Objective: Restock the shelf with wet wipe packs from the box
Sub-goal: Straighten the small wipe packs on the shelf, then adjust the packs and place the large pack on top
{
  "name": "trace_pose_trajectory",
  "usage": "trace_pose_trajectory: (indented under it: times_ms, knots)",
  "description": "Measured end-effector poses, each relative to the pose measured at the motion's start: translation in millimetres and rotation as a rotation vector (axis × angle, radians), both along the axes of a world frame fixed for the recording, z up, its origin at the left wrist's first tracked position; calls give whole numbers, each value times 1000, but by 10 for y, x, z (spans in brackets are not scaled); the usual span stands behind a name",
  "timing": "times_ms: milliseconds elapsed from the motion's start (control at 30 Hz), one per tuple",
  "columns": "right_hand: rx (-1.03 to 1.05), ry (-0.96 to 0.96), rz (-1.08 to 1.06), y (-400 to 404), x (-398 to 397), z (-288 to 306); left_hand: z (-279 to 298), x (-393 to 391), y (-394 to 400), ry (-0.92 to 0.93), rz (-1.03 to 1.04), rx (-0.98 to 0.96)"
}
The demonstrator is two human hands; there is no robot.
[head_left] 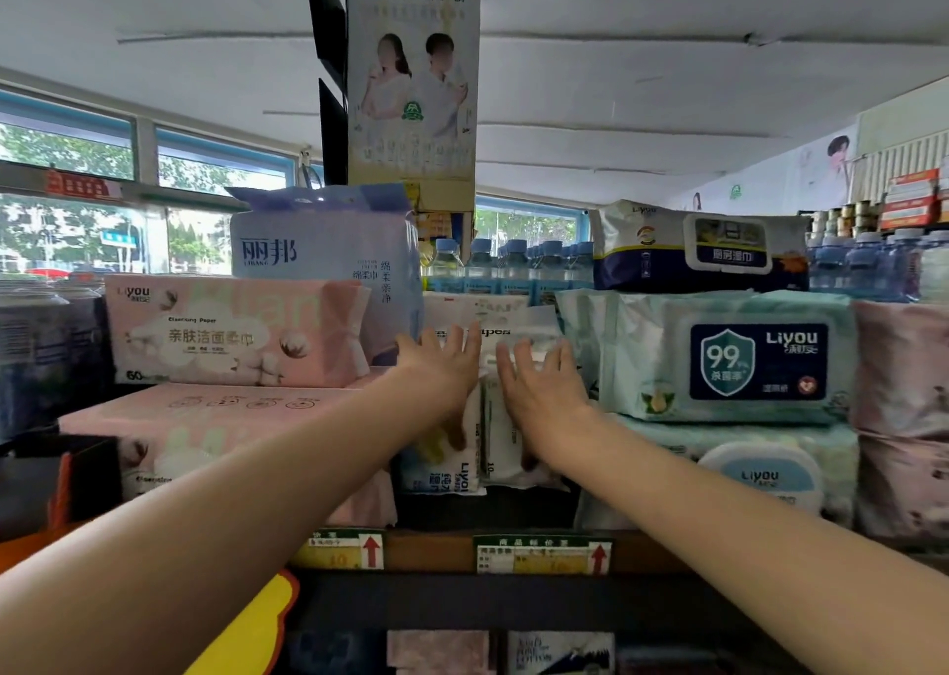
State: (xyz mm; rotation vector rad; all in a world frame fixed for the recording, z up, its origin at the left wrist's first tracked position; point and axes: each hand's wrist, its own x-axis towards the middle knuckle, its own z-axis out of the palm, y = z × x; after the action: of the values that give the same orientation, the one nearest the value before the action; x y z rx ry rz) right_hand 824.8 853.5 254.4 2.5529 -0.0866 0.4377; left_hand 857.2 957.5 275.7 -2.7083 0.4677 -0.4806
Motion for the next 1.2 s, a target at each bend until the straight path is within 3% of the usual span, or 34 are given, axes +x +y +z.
trace_pose_trajectory:
  times_ms: [200, 333, 400, 567, 700, 1033, 1200]
  knots:
    - [75, -227, 203, -172, -541, 671, 439, -264, -179, -10, -301, -453]
    - [203, -232, 242, -690, -948, 981, 435, -489, -419, 599, -342, -706]
    - [266, -116, 257, -901, -1078, 957, 339, -586, -525, 715, -339, -674]
    - [243, -54, 239, -1346, -1118, 670, 211, -720, -725, 628, -378, -669]
    - [141, -80, 288, -1612, -1063, 523, 133, -795, -719, 663, -432, -877]
    - [16, -150, 547, -1689, -992, 559, -101, -971, -869, 552, -386, -1320]
    - [34, -197, 557, -1802, -1046, 388, -202, -1052, -992, 451, -335, -1384]
